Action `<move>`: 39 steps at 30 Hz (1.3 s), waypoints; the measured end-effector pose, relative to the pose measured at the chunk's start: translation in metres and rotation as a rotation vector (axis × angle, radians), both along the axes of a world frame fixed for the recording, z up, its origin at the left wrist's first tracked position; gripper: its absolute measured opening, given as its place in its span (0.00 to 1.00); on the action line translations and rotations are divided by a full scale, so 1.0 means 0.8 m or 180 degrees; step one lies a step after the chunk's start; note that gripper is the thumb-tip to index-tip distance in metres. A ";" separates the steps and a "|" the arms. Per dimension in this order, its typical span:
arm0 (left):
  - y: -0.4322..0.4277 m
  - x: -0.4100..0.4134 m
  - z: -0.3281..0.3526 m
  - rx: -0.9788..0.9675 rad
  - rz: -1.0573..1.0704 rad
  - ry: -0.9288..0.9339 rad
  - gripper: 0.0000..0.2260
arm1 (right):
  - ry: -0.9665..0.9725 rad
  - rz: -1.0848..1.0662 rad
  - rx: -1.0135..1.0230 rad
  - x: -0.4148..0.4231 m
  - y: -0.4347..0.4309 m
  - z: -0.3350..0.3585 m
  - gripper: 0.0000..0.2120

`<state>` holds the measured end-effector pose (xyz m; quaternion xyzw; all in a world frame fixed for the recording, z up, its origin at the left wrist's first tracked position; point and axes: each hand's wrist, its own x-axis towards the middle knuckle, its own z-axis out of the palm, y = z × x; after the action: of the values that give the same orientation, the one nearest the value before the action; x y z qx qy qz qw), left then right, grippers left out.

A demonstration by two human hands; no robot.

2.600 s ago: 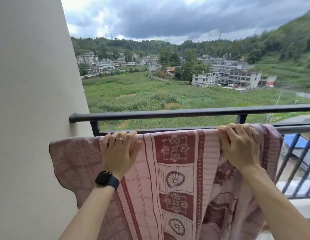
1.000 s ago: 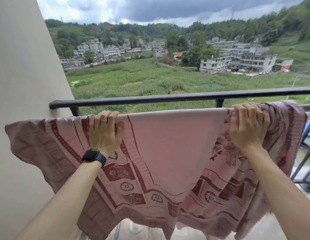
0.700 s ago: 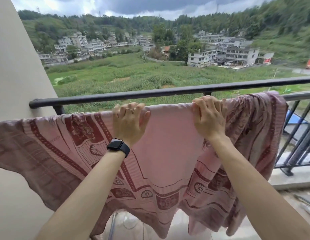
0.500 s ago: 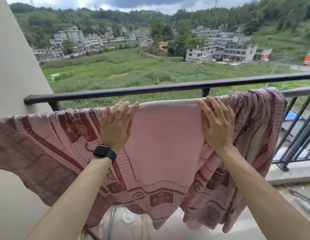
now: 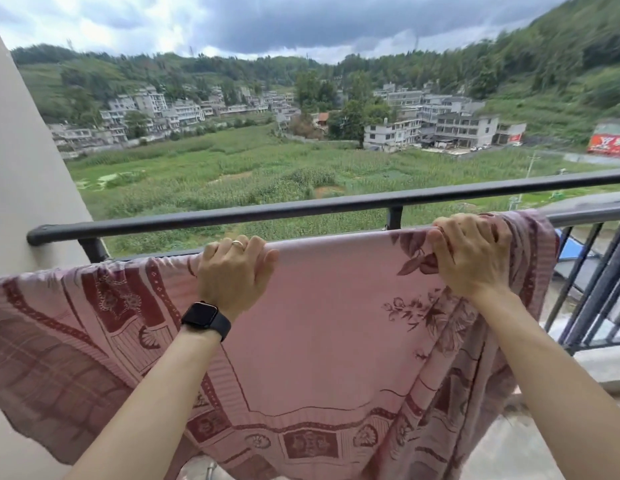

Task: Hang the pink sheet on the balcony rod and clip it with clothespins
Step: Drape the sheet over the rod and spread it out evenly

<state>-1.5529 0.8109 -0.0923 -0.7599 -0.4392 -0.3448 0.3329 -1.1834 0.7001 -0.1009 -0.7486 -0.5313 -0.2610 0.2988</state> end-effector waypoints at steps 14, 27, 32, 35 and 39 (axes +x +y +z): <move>-0.029 0.186 0.000 -0.0618 -0.0152 -0.0515 0.20 | -0.0440 0.0507 0.0229 0.001 0.024 -0.020 0.19; 0.022 0.163 -0.004 -0.0330 0.0260 -0.0740 0.15 | 0.0566 0.0065 0.0391 0.054 0.067 -0.017 0.19; 0.009 0.250 -0.003 -0.0728 -0.0269 -0.0268 0.20 | 0.0288 0.0233 0.0226 0.045 0.069 -0.016 0.20; 0.029 0.228 -0.019 -0.0357 -0.0221 0.0049 0.20 | -0.0018 0.0089 0.0269 0.093 0.050 -0.026 0.20; 0.042 0.208 -0.024 -0.0218 -0.0142 0.0044 0.18 | -0.0179 0.0117 0.0289 0.127 0.041 -0.039 0.22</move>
<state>-1.3866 0.8449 -0.1115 -0.7828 -0.4313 -0.3316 0.3019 -1.0814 0.7326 -0.1324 -0.7168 -0.5407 -0.3001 0.3221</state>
